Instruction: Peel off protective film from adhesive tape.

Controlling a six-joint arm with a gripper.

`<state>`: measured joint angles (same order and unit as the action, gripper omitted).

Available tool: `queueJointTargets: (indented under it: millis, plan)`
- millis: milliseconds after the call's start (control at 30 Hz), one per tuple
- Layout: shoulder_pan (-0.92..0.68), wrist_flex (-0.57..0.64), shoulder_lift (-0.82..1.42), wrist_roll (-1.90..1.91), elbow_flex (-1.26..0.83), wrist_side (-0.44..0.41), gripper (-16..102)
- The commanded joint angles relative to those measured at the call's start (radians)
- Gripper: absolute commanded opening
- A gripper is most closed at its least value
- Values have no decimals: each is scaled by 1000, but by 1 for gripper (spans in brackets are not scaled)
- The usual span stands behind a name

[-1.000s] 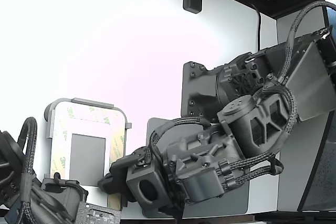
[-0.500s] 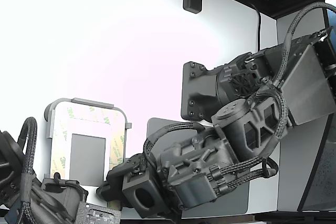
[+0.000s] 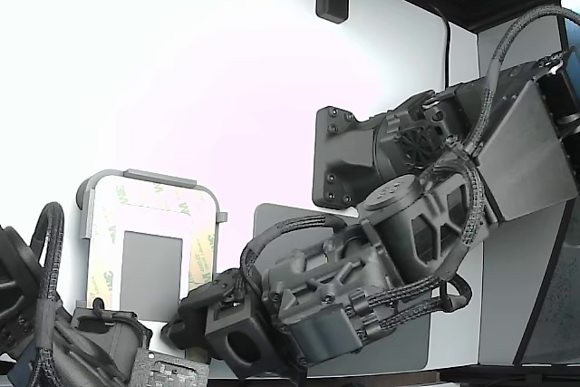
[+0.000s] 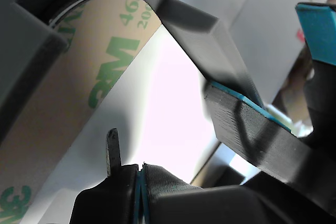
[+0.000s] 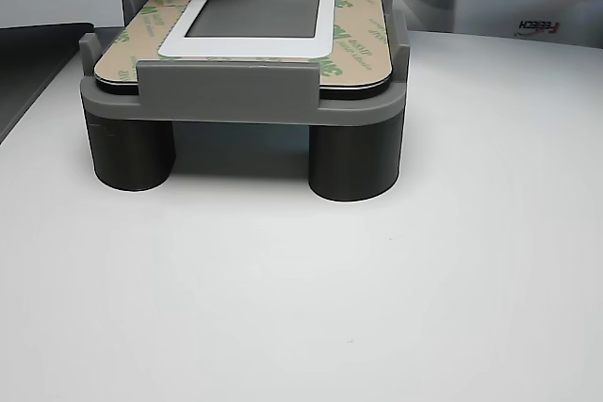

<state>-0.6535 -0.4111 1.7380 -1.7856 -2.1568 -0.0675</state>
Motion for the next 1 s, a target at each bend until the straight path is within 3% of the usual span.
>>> queueJointTargets:
  millis: [0,967]
  plan:
    - [6,12,17,-3,29,3,-11]
    - [-14,-5,-25,9,63,-5,-11]
